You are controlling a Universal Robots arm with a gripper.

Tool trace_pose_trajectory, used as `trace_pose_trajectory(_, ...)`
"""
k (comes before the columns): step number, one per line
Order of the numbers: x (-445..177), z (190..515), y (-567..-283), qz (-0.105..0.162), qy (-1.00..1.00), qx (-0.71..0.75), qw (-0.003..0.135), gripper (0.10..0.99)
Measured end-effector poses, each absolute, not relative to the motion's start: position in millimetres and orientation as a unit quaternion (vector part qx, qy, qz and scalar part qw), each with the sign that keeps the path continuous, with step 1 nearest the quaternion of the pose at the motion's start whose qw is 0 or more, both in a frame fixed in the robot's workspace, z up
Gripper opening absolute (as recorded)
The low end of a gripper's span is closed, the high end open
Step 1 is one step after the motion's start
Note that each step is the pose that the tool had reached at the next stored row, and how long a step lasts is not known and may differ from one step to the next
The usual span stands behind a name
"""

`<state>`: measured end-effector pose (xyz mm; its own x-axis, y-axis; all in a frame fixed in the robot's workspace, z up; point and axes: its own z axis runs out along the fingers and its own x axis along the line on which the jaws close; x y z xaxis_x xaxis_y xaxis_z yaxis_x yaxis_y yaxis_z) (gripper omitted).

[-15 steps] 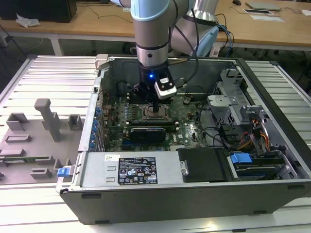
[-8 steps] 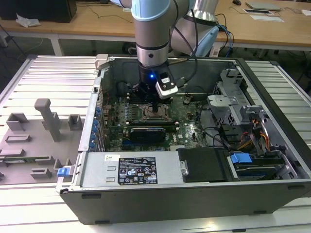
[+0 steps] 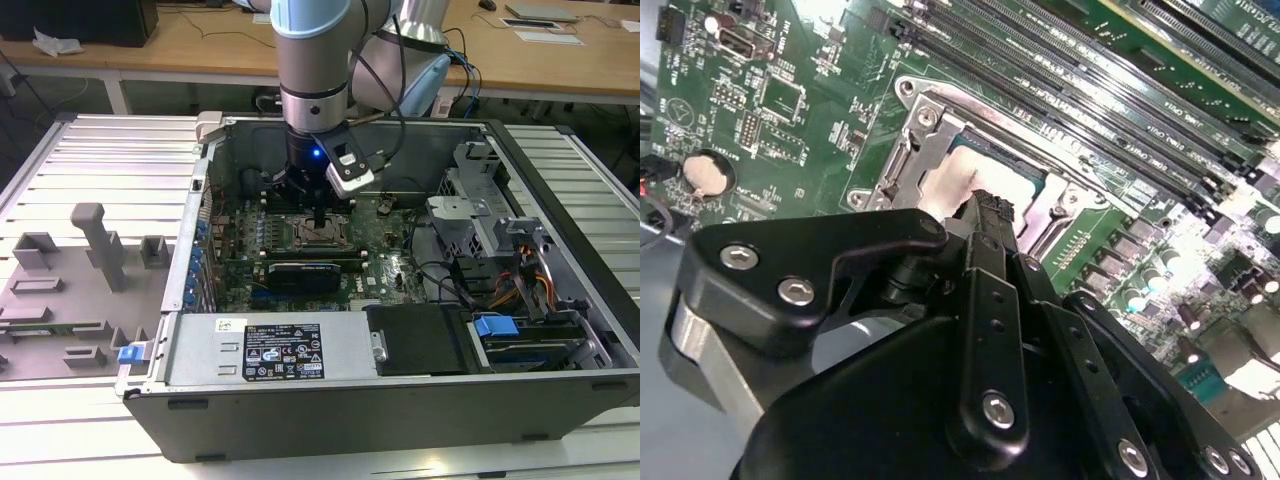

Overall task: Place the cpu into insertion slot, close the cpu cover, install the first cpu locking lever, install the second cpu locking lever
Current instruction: 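Install the first cpu locking lever, then install the second cpu locking lever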

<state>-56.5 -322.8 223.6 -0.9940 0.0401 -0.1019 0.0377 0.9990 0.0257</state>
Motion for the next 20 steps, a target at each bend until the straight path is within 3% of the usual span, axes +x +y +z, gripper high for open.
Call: trace_pose_trajectory(20, -57, 236, -323, 0.012, 0.998, 0.02, 0.051, 0.106)
